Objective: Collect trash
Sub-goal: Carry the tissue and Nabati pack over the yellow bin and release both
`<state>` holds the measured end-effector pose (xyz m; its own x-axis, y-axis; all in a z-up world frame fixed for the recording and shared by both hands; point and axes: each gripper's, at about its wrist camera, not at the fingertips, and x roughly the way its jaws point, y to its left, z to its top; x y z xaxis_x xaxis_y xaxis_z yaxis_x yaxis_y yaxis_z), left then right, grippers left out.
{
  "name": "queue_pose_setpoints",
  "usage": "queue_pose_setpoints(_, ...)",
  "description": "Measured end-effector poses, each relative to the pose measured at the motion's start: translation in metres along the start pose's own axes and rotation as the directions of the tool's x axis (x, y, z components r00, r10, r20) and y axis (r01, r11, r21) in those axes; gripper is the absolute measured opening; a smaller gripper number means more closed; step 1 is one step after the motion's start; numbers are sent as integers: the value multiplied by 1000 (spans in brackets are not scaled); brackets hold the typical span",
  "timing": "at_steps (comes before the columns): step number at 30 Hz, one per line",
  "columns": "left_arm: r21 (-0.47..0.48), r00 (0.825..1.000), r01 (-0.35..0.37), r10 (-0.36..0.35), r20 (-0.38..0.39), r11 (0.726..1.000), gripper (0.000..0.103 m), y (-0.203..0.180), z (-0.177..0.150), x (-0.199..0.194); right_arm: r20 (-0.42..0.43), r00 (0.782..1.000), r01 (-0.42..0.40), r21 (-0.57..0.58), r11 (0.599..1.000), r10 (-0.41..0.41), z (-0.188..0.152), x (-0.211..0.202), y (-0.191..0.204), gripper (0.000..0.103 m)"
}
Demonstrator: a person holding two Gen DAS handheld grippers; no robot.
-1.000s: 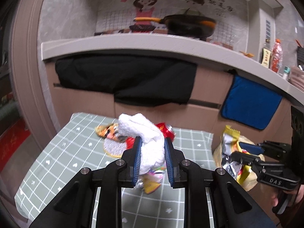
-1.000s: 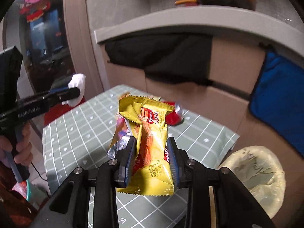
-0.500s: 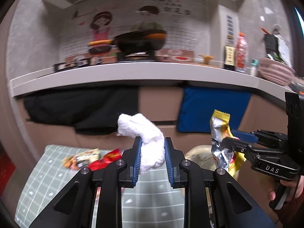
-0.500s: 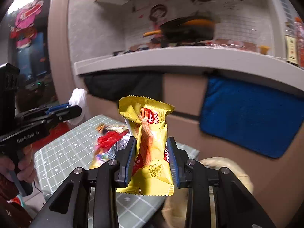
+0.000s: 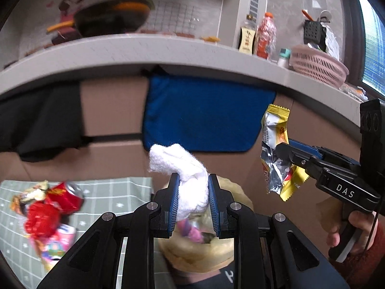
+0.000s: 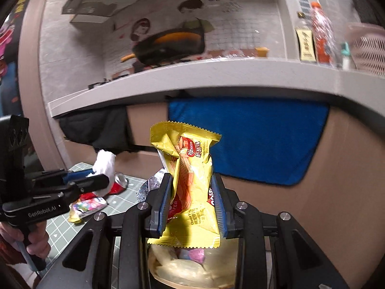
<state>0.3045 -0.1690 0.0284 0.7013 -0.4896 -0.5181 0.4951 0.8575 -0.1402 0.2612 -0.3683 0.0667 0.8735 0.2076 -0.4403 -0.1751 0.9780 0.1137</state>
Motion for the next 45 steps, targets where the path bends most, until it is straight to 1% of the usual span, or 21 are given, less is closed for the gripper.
queue_pose_setpoints(3, -19, 999, 22, -23, -28, 1000, 24, -2, -5, 20, -20, 1000, 11, 21, 1000, -11, -7, 7, -13, 30)
queue_pose_setpoints(10, -29, 995, 20, -22, -93, 999, 24, 4, -19, 51, -68, 998, 16, 57, 998, -12, -25, 28, -29, 30)
queue_pose_setpoints(17, -52, 992, 17, -24, -126, 998, 24, 15, -27, 69, -121, 993, 4, 76, 997, 6, -39, 53, -33, 30)
queue_pose_setpoints(27, -100, 981, 46, -64, -184, 994, 24, 26, -35, 96, -169, 986, 15, 91, 996, 0, -48, 76, -39, 31)
queue_pose_setpoints(33, -116, 977, 54, -76, -199, 992, 24, 29, -37, 103, -192, 981, 21, 99, 995, -1, -53, 87, -41, 32)
queue_pose_setpoints(35, -128, 976, 60, -86, -201, 990, 30, 30, -37, 105, -196, 981, 13, 108, 994, 8, -55, 90, -42, 36)
queue_pose_setpoints(37, -136, 972, 84, -111, -208, 987, 47, 33, -38, 108, -195, 981, 8, 124, 992, 17, -56, 92, -44, 41)
queue_pose_setpoints(39, -151, 967, 113, -144, -210, 982, 50, 36, -37, 109, -202, 979, 12, 136, 991, 16, -57, 95, -46, 49)
queue_pose_setpoints(41, -161, 966, 131, -163, -201, 978, 53, 39, -37, 107, -211, 977, 9, 148, 989, 23, -59, 96, -47, 54)
queue_pose_setpoints(43, -167, 972, 116, -147, -185, 979, 54, 44, -37, 102, -220, 975, 6, 156, 988, 29, -61, 98, -46, 57)
queue_pose_setpoints(45, -166, 980, 72, -101, -173, 984, 55, 51, -37, 95, -225, 973, -4, 158, 988, 40, -62, 98, -44, 61)
